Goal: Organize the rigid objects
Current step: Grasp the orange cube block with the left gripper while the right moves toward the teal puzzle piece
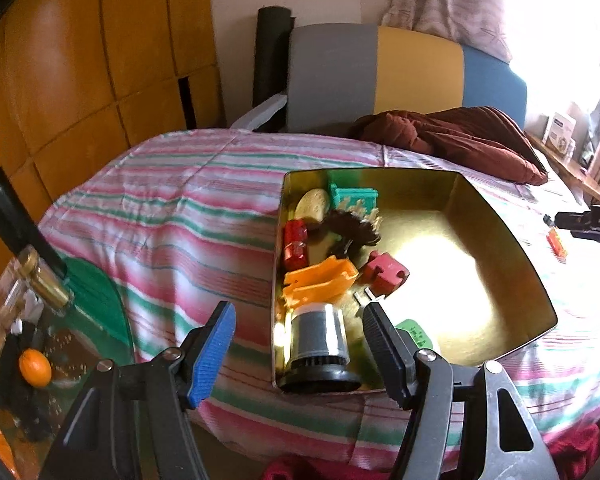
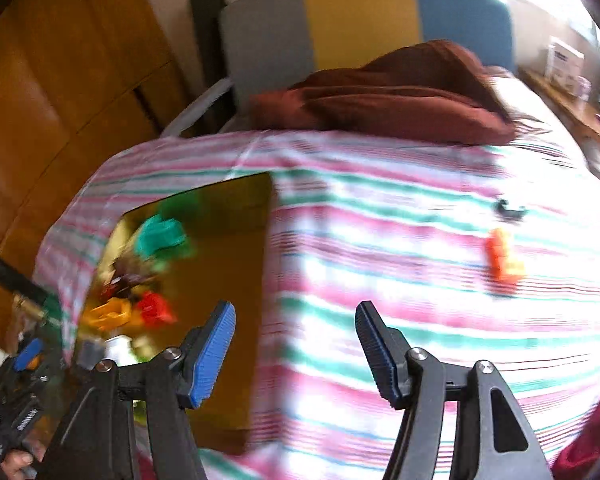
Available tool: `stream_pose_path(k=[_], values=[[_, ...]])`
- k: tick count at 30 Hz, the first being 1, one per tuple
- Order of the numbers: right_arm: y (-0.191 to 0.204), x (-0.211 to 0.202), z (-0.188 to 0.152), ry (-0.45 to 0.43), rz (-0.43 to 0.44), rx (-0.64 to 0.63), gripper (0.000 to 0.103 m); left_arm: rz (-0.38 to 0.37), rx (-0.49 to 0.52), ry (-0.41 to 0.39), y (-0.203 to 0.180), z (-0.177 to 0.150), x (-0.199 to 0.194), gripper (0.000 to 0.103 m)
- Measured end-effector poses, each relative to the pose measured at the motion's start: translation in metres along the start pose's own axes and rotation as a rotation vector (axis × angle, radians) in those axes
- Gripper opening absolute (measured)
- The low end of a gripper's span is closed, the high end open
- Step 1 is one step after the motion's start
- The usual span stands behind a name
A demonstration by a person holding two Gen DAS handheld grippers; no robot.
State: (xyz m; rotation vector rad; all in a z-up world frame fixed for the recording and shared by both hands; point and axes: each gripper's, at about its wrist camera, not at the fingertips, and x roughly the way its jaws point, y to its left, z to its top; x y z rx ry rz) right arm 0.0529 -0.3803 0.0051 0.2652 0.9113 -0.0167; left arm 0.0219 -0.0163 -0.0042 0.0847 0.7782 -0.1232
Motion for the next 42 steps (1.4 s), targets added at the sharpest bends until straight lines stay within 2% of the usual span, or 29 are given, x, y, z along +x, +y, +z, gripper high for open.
stream_pose_path(k=[5,13,16,18,20,24,29,35,39,42], values=[[-0.06,-0.006,0.007,-0.035,-0.078,0.086,0.063,-0.021,0.017,0.008,-0.016,0.011,0.002,0.067],[-0.171,-0.001,0.0,-0.083,-0.239,0.255,0.063,-0.07,0.14,-0.016,-0.068,0.032,0.004,0.067],[-0.202,0.003,-0.011,-0.077,-0.253,0.354,0.063,-0.088,0.197,-0.025,-0.093,0.041,0.005,0.067],[-0.22,0.0,-0.015,-0.07,-0.231,0.45,0.063,-0.107,0.236,-0.028,-0.113,0.045,0.008,0.067],[-0.231,-0.005,-0.016,-0.099,-0.212,0.509,0.063,-0.127,0.264,-0.028,-0.131,0.049,0.01,0.067],[-0.243,-0.007,-0.022,-0.102,-0.168,0.586,0.063,-0.167,0.317,-0.021,-0.164,0.054,0.016,0.067],[-0.252,-0.011,-0.026,-0.105,-0.158,0.644,0.063,-0.23,0.376,0.006,-0.208,0.056,0.024,0.067],[-0.266,-0.021,-0.031,-0.147,-0.169,0.727,0.063,-0.323,0.417,0.053,-0.263,0.064,0.039,0.067],[-0.28,-0.03,-0.041,-0.178,-0.144,0.818,0.063,-0.38,0.455,0.088,-0.306,0.067,0.055,0.067],[-0.283,-0.029,-0.042,-0.177,-0.118,0.84,0.063,-0.42,0.458,0.135,-0.333,0.069,0.071,0.067]])
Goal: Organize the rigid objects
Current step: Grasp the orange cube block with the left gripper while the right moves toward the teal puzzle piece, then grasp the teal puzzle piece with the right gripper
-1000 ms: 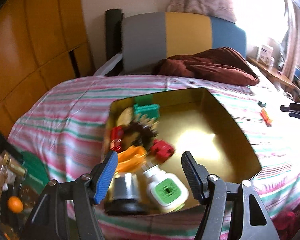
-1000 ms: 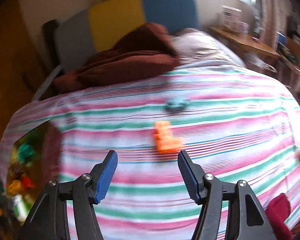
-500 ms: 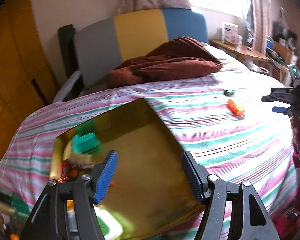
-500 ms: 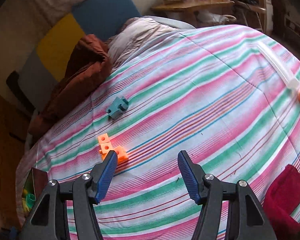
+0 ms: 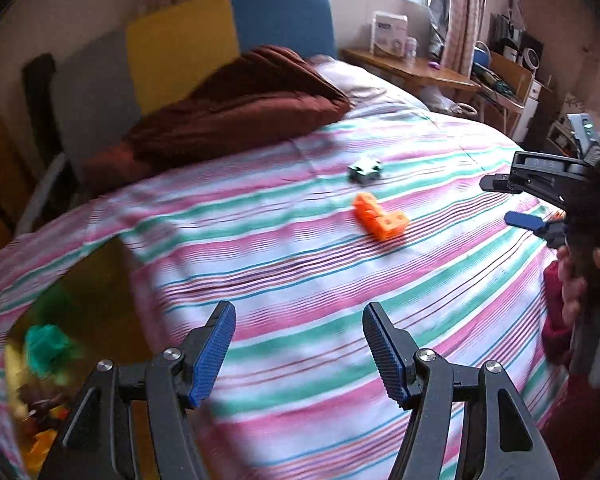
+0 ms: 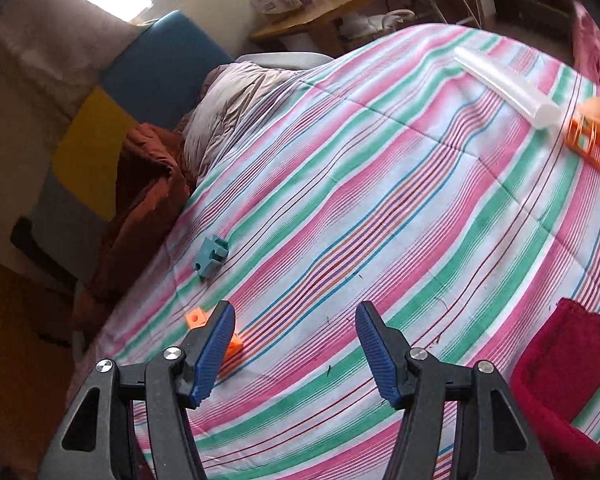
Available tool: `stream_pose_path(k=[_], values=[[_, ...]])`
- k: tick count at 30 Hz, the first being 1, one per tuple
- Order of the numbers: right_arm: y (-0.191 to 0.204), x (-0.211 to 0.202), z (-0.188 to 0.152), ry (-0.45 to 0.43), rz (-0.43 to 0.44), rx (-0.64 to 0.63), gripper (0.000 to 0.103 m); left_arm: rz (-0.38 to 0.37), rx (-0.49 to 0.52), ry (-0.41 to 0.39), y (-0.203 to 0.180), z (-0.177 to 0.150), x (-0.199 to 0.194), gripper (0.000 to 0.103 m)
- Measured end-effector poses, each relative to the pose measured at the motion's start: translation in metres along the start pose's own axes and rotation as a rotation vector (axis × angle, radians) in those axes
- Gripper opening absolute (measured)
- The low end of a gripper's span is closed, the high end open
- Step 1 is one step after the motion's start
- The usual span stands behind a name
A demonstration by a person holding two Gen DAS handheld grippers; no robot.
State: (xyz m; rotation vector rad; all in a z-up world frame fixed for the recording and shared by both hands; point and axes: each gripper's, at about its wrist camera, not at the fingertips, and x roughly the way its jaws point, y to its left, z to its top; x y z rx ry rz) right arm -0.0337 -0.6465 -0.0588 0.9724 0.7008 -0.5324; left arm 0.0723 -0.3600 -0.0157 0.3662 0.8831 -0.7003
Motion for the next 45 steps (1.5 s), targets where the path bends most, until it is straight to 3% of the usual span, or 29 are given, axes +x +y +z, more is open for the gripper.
stream_pose_path(k=[4,9,15,21,22,23,25,26,37,45], values=[[0.003,0.001,-0.001,0.016,0.019,-0.01,0.063,-0.047,-0.009,0.036,-0.019,0.021,0.031,0.068],[0.007,0.004,-0.001,0.035,0.048,-0.017,0.063,-0.088,0.016,0.052,-0.047,0.045,0.066,0.081],[0.01,0.007,-0.001,0.053,0.089,-0.01,0.064,-0.076,0.063,0.08,-0.077,0.066,0.108,0.081],[0.015,0.011,-0.003,0.077,0.114,-0.021,0.064,-0.062,-0.05,0.148,-0.073,0.08,0.147,0.081],[0.015,0.011,-0.003,0.079,0.116,-0.022,0.064,-0.069,-0.073,0.163,-0.07,0.08,0.152,0.073],[0.015,0.012,-0.003,0.081,0.117,-0.022,0.064,-0.076,-0.096,0.186,-0.067,0.079,0.158,0.058],[0.013,0.012,-0.003,0.082,0.119,-0.016,0.064,-0.038,-0.065,0.154,-0.068,0.076,0.154,0.045],[0.013,0.012,-0.003,0.083,0.119,-0.013,0.064,-0.06,-0.046,0.154,-0.068,0.071,0.151,0.04],[0.019,0.023,-0.012,0.137,0.065,-0.07,0.064,-0.052,-0.019,0.128,-0.05,-0.008,0.092,0.04],[0.047,0.046,-0.031,0.251,-0.008,-0.221,0.063,-0.058,0.011,0.103,-0.047,-0.053,0.058,0.04]])
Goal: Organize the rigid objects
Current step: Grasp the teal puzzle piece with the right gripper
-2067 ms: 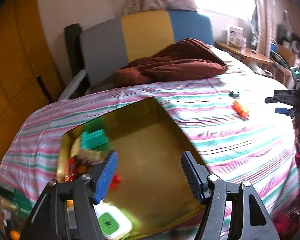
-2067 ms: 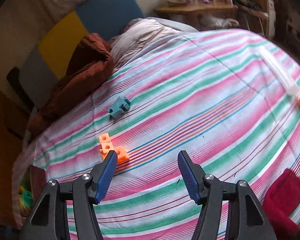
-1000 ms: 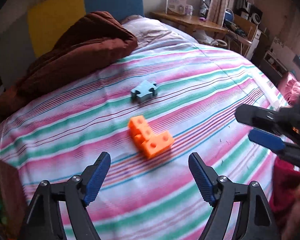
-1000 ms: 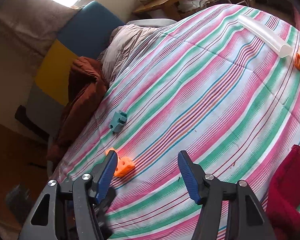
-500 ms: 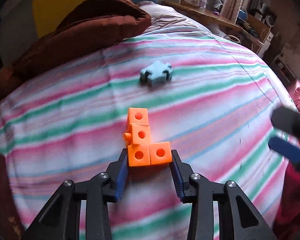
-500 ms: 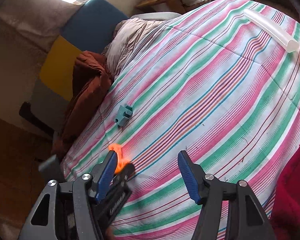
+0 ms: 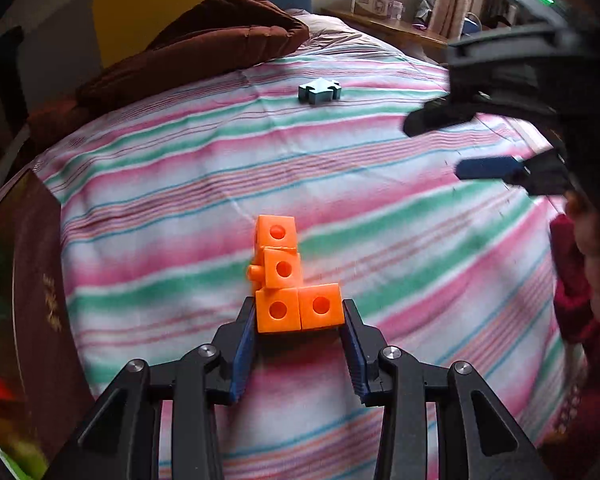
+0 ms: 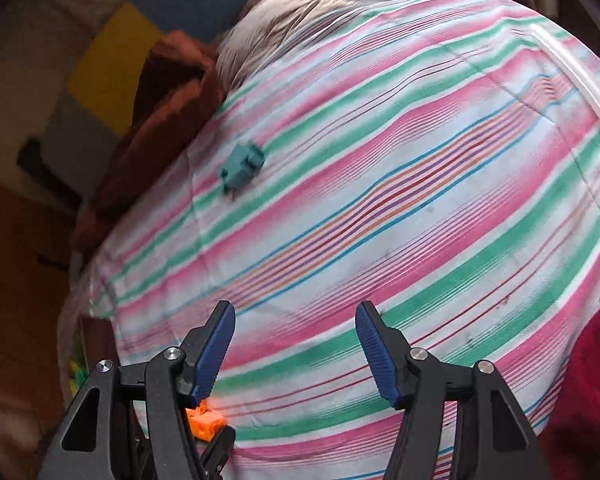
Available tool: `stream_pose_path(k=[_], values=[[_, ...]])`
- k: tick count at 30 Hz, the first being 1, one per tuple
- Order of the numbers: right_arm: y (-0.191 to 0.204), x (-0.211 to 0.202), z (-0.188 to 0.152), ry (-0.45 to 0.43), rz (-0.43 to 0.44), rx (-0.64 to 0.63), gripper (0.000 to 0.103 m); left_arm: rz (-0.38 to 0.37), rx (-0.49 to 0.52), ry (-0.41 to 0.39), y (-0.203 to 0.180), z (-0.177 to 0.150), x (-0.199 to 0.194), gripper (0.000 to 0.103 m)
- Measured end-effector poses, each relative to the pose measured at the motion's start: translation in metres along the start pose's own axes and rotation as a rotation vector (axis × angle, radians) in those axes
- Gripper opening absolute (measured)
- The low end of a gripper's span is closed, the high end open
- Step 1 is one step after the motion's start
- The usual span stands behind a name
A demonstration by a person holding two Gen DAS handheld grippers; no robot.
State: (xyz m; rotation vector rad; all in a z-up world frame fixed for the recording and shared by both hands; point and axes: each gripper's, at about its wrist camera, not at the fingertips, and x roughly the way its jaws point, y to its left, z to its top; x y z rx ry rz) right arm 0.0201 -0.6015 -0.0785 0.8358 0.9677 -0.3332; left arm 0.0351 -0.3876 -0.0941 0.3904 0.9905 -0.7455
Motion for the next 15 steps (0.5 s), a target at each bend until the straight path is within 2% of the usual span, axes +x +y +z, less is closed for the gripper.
stream_pose_path(k=[4,7,8,15], values=[[0.028,0.005,0.017,0.003,-0.027,-0.113,0.064,-0.015,-0.006,-0.007,0.003,-0.005,-0.004,0.04],[0.047,0.015,0.038,-0.027,-0.071,-0.205,0.073,-0.028,-0.011,-0.011,0.005,-0.008,-0.006,0.04],[0.052,0.022,0.046,-0.024,-0.078,-0.225,0.074,-0.031,-0.011,-0.012,0.005,-0.008,-0.006,0.04],[0.063,0.075,0.096,-0.005,-0.154,-0.209,0.074,-0.055,-0.019,-0.015,0.008,-0.011,-0.01,0.041]])
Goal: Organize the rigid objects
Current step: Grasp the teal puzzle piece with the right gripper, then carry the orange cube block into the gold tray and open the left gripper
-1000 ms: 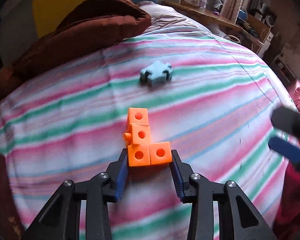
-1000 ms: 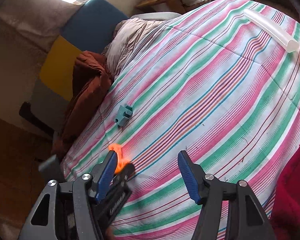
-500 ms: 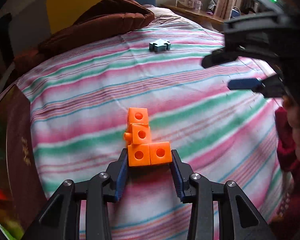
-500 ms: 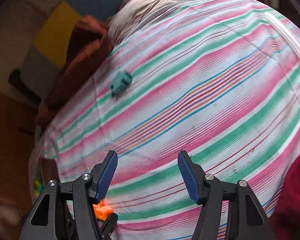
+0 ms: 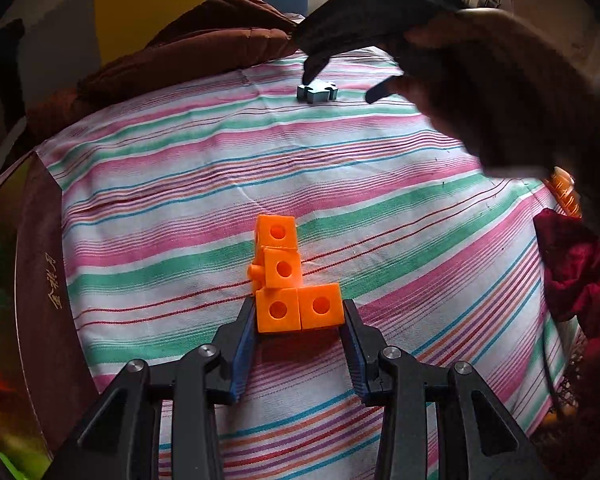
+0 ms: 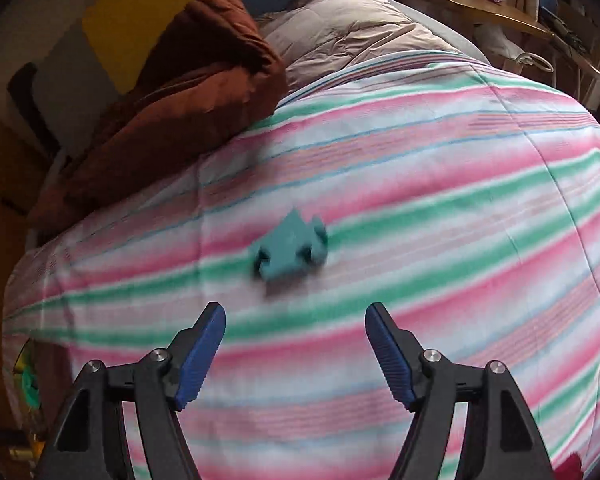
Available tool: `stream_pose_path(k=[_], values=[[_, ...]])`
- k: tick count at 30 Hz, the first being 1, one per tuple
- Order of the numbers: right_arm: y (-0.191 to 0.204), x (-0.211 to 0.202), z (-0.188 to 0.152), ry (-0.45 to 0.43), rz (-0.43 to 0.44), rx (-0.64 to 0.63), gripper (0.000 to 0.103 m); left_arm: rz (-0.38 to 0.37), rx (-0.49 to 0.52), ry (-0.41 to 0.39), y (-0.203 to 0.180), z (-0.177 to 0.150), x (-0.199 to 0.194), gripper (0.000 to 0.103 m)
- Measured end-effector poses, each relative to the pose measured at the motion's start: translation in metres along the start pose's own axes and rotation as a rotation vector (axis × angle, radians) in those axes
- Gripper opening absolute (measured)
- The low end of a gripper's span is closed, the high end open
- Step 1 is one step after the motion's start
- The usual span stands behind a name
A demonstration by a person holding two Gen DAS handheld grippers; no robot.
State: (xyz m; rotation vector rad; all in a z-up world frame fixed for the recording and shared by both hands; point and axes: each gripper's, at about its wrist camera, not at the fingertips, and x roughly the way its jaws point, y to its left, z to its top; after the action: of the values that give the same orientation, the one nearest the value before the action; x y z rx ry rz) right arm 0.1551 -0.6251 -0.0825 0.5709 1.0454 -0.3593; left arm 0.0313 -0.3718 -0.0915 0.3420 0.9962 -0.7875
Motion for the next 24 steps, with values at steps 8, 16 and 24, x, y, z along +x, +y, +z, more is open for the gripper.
stream_pose_path(k=[8,16,24], values=[[0.015,0.026,0.02,-0.014,-0.088,-0.121,0.06,-0.01,0.003,-0.011,0.004,-0.003,-0.002,0.041],[0.025,0.005,-0.035,0.093,-0.051,-0.272,0.053,0.001,0.011,-0.023,0.001,-0.006,-0.009,0.041],[0.018,-0.023,-0.1,0.164,-0.018,-0.293,0.053,0.033,0.035,-0.128,-0.001,-0.011,-0.059,0.041]])
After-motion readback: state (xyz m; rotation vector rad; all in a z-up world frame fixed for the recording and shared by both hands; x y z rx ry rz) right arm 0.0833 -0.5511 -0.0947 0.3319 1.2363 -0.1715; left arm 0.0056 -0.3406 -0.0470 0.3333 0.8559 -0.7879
